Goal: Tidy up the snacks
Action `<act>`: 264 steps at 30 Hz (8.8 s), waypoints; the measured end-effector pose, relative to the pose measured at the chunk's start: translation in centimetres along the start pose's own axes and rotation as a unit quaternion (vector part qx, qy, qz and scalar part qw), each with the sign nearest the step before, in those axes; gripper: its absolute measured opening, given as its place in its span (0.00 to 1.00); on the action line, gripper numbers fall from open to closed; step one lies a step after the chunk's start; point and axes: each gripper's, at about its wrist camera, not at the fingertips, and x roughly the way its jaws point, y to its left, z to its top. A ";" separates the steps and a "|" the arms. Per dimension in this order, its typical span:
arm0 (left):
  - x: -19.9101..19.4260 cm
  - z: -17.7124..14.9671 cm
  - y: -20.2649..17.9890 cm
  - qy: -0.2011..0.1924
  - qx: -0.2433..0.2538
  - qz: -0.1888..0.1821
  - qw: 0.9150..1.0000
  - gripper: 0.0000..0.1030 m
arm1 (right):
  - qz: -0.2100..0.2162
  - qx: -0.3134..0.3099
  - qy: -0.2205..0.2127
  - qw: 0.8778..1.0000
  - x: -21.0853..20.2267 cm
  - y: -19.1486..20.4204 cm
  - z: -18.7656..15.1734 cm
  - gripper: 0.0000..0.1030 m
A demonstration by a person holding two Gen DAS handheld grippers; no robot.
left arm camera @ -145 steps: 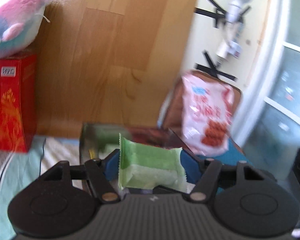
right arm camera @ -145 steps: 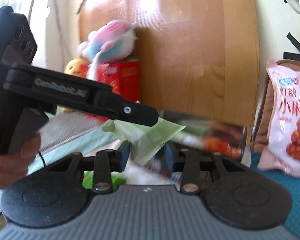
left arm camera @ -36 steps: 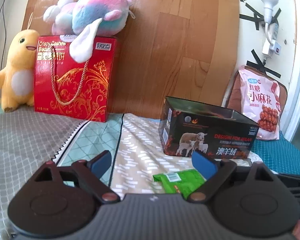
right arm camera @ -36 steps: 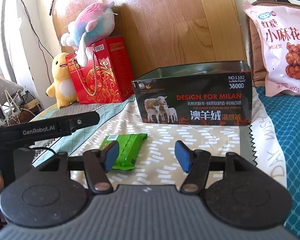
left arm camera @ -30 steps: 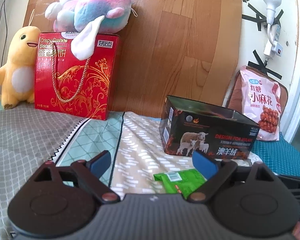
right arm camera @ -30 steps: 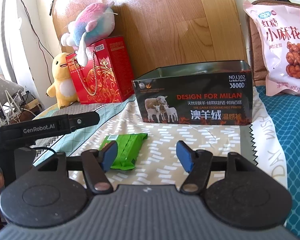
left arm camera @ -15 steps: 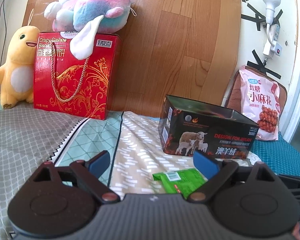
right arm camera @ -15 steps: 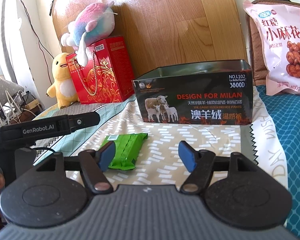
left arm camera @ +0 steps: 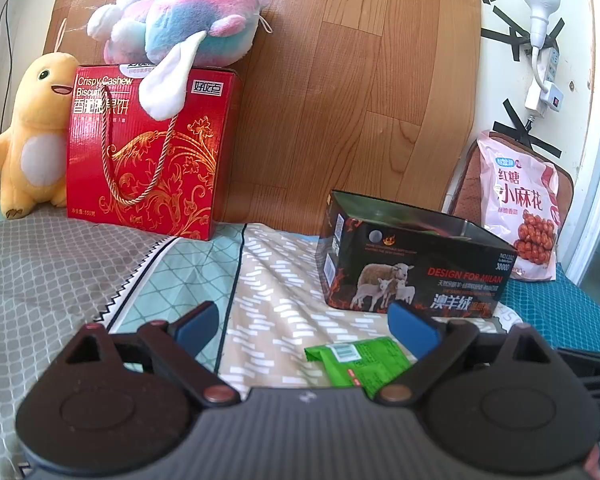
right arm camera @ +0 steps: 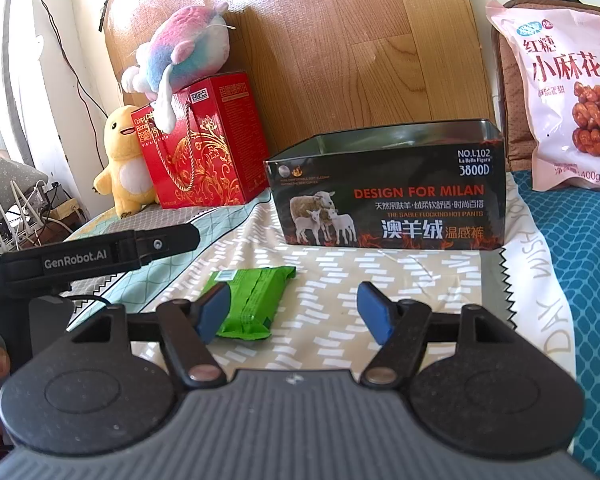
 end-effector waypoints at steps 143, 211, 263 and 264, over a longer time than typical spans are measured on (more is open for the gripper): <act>0.5 -2.4 -8.7 0.078 0.069 0.019 0.994 0.78 | -0.101 0.060 -0.033 0.993 -4.7 -2.9 -1.9 0.62; -0.4 -2.5 -8.0 0.037 0.051 0.054 0.997 0.95 | -0.107 0.052 -0.038 0.992 -4.8 -2.8 -1.9 0.78; -1.6 -2.2 -7.2 -0.011 0.045 0.122 0.991 1.00 | -0.104 0.052 -0.039 0.992 -4.7 -2.8 -1.9 0.82; -1.6 -2.2 -7.2 -0.010 0.045 0.121 0.992 1.00 | -0.104 0.052 -0.039 0.992 -4.7 -2.8 -1.9 0.82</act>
